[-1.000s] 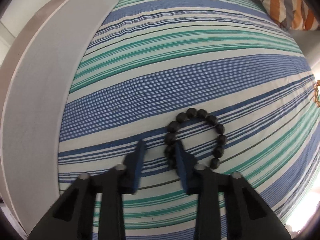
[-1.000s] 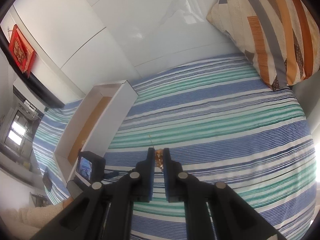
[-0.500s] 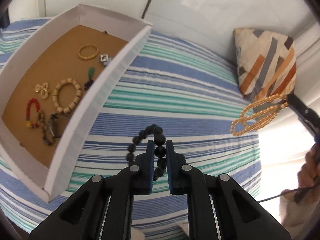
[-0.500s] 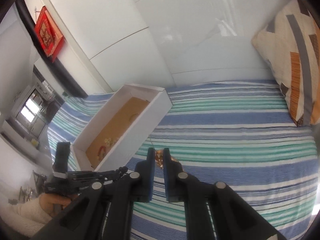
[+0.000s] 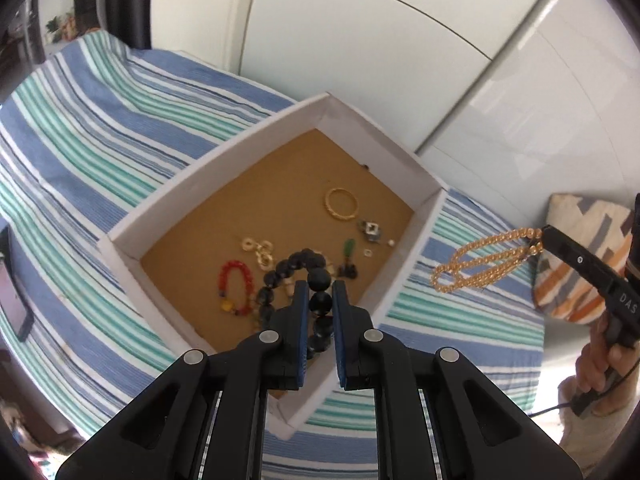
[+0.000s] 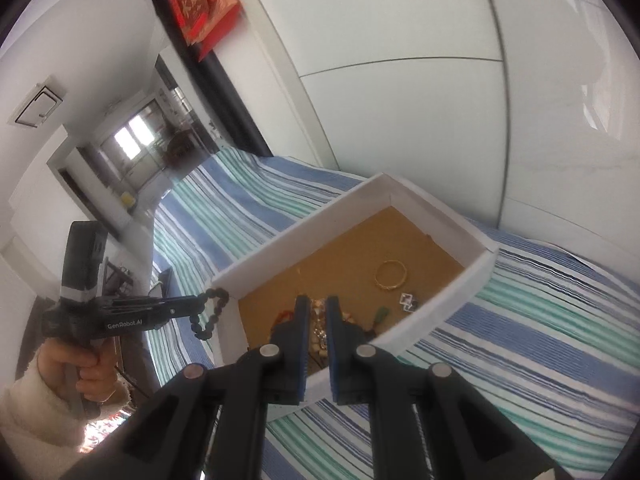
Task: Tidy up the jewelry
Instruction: 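Carry both bracelets into the white box and open both tools to release them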
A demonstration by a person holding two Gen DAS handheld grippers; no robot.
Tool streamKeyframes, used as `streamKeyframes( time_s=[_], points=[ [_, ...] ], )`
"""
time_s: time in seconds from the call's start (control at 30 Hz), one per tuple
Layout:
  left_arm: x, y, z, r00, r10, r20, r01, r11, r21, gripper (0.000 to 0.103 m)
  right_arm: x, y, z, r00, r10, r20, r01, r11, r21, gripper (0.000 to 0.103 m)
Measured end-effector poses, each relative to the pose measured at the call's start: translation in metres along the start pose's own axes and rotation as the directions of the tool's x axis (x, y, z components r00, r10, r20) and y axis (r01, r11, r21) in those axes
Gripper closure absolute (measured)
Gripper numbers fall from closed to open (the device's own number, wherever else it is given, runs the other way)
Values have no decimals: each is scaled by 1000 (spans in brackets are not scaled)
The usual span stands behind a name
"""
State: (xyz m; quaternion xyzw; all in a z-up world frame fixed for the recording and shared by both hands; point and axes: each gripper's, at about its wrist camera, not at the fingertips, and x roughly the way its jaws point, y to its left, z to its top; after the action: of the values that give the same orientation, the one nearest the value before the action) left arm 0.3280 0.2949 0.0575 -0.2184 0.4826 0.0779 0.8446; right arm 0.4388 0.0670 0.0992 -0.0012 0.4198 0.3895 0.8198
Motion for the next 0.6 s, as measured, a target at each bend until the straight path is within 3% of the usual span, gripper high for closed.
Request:
streamKeyframes(
  time_s=[0.2,0.5,0.53,0.6],
  points=[
    [59,42,17,996,73,-47,-76,994,-80,94,101,13,36,995,-14,-102,9,999,-50,95],
    [120,53,14,986,143,-80,-151,983,-106,92,225,5,46,968,-151,-201,121,980,-155,95],
    [122,51,12,985,153,-79,-160,982,-100,87,234,5,45,968,-138,-211,106,982,-154,93],
    [123,46,7,982,173,-74,-178,981,-78,60,243,4,41,972,-119,-202,92,986,-138,89]
  ],
)
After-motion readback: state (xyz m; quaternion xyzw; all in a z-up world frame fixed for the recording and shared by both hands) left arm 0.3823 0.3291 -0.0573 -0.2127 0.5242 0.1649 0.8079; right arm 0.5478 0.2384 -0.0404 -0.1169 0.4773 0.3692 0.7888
